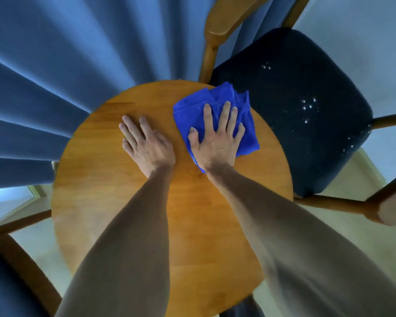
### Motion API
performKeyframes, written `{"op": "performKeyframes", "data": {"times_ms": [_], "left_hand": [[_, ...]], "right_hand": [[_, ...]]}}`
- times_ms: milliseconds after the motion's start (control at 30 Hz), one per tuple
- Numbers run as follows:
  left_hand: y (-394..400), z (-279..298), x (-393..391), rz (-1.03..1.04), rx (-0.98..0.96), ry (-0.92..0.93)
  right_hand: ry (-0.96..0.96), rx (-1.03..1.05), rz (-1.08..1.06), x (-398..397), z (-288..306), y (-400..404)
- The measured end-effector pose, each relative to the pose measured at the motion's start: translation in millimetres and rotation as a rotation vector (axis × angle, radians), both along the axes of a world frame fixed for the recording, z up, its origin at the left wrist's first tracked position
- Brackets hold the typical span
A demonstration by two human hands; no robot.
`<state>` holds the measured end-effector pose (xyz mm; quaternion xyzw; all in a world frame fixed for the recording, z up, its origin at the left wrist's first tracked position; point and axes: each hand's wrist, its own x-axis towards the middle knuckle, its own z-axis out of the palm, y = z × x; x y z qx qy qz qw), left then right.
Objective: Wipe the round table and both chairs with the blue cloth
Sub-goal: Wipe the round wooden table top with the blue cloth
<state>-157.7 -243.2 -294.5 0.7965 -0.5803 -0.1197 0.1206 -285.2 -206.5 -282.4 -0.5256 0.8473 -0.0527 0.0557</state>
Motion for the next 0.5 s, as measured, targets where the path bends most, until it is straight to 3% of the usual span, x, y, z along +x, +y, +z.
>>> {"op": "performKeyframes", "data": {"times_ms": [300,500], "left_hand": [[-2,10,-2,0.028,0.024,-0.027],[2,10,-8,0.034,0.041,-0.051]], "right_hand": [[-0.049,0.063,0.089,-40,7,-86],[-0.027,0.047,0.064,-47,9,-81]]}}
